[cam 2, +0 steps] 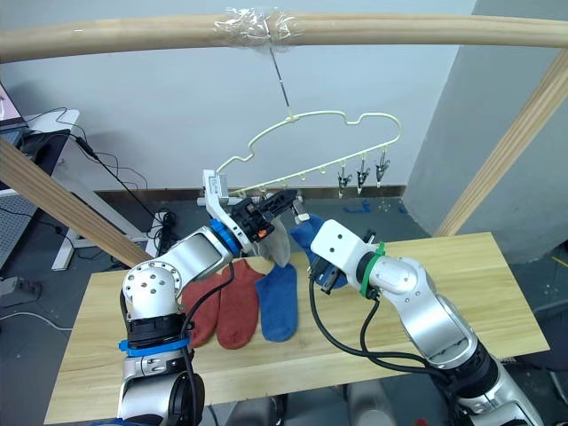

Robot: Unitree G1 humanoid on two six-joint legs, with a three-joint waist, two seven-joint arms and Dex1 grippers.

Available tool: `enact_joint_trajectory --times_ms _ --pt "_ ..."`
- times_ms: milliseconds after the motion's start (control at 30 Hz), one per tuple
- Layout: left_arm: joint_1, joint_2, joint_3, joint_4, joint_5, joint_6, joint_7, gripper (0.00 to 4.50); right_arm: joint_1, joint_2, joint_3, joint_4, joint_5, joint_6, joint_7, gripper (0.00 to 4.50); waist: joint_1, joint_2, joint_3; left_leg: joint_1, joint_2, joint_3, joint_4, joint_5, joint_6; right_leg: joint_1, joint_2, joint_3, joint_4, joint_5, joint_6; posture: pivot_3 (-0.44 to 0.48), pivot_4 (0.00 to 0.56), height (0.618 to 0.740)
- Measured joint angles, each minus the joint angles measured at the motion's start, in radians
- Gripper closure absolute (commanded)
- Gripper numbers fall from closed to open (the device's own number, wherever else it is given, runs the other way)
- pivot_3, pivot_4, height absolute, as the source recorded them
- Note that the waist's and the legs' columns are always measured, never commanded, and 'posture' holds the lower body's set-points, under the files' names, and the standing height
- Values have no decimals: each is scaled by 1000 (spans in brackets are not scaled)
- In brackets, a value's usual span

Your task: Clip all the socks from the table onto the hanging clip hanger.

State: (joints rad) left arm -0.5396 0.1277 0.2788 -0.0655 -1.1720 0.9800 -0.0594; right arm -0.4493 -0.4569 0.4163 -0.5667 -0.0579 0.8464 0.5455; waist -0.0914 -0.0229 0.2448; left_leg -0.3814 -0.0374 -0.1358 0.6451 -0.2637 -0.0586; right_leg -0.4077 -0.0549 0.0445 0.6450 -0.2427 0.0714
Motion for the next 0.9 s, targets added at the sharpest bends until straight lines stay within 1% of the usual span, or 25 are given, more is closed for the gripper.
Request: enact_joint_trajectory --times_ms 467,567,633,667,733,767,833,900 --pt "7 0 -3 -4 0 -7 0 4500 -57 33 8 41 0 15 0 4472 0 0 0 0 0 0 0 0 0 0 0 0 0 0 0 -200 241 740" --pt "9 5 -17 -10 23 -25 -16 4500 -57 38 7 54 0 17 -2 4472 0 0 0 0 0 0 0 0 0 0 0 0 0 0 0 -199 241 740" --pt "10 14 -28 -15 55 -49 -31 3825 -57 43 6 58 0 17 -3 4500 0 0 0 0 0 0 0 0 0 0 0 0 0 0 0 -196 239 740" --pt "11 16 -29 -18 60 -52 -38 3632 -57 46 6 59 0 17 -4 4500 0 0 0 0 0 0 0 0 0 0 0 0 0 0 0 -195 238 740" --pt "23 17 -28 -18 61 -52 -41 2977 -56 51 4 60 0 17 -5 4500 0 0 0 -1 0 0 0 0 0 -1 0 0 0 0 0 -195 238 740" --pt "31 20 -28 -15 62 -47 -39 2728 -55 54 3 60 1 17 -7 4500 0 0 0 -1 0 0 0 0 0 -1 0 0 0 0 0 -195 238 740" --pt "38 10 -17 -2 47 -40 -27 2094 -51 75 -4 65 2 17 -18 4500 0 0 0 -3 0 0 0 0 0 -3 0 0 0 0 0 -173 233 740" --pt "38 5 6 -5 -5 -21 -12 1480 -48 96 -4 76 4 16 -26 4500 0 0 0 -3 0 0 0 0 0 -4 0 0 0 0 0 -168 228 740"
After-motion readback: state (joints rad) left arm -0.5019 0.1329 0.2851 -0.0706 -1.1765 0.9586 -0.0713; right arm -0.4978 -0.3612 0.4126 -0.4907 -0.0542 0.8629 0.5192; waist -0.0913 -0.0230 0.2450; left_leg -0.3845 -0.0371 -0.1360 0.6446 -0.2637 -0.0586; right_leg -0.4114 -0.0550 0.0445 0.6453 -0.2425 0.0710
